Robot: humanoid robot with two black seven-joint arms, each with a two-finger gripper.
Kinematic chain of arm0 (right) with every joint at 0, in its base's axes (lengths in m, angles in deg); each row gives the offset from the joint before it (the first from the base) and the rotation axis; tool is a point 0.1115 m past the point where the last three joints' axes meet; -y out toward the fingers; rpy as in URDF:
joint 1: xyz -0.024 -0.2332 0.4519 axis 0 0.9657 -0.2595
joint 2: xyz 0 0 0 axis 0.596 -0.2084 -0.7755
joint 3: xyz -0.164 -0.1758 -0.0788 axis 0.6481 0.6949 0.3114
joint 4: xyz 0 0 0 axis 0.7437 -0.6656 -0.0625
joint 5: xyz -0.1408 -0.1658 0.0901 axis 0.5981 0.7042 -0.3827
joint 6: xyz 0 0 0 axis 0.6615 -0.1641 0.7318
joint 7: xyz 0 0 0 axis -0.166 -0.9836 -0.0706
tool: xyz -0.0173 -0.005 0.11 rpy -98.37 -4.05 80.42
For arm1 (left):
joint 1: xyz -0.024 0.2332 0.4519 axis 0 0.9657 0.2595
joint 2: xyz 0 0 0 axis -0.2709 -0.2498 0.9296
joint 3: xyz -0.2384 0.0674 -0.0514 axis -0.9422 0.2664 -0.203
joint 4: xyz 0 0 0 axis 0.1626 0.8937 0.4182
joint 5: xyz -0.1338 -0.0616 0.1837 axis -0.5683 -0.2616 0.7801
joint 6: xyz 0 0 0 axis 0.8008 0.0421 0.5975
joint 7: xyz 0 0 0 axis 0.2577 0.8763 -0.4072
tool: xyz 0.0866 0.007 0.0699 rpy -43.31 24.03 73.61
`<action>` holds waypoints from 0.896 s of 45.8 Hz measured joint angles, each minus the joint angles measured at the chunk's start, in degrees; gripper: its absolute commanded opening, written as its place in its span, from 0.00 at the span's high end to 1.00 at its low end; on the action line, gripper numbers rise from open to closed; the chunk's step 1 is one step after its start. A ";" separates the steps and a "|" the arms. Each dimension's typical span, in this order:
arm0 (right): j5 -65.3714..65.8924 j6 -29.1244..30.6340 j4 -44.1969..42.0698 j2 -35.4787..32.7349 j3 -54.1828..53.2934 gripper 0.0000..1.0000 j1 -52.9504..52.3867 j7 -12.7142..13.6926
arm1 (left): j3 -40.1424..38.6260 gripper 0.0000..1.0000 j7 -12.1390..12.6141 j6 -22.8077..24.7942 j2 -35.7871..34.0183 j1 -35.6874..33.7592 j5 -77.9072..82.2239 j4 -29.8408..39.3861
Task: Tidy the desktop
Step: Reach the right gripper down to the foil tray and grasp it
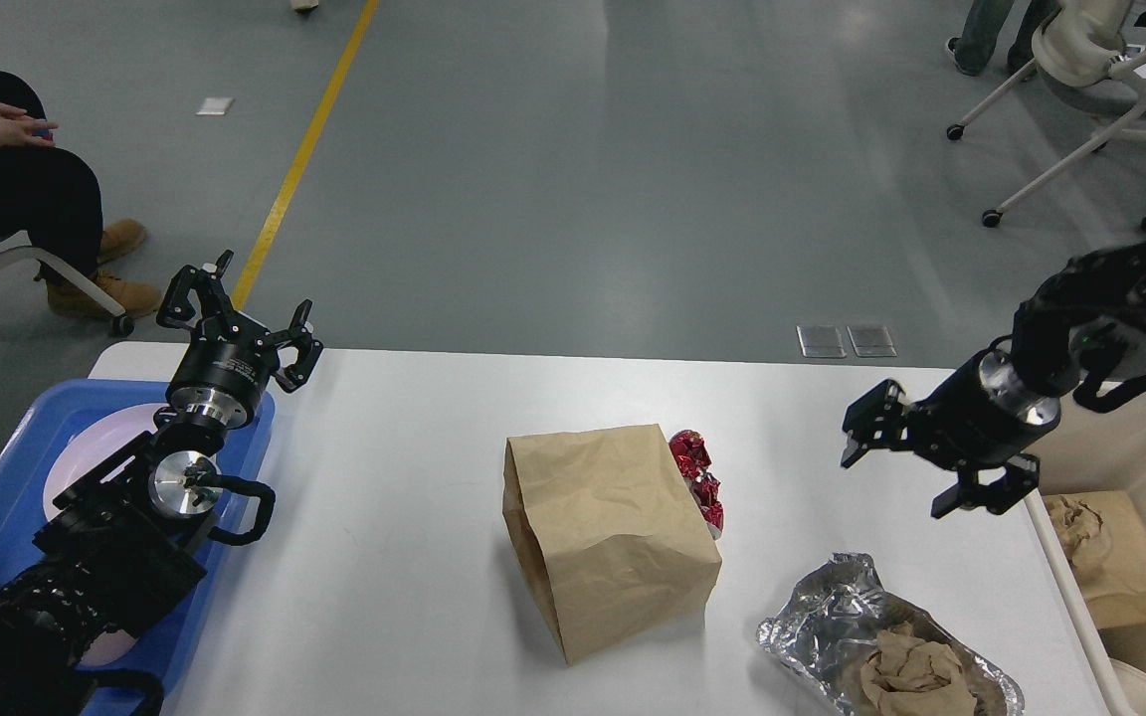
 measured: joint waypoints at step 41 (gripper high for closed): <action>-0.97 -16.92 -9.25 5.85 -11.68 0.51 23.64 -0.01 | 0.00 0.03 0.00 -0.01 0.00 0.00 0.00 0.01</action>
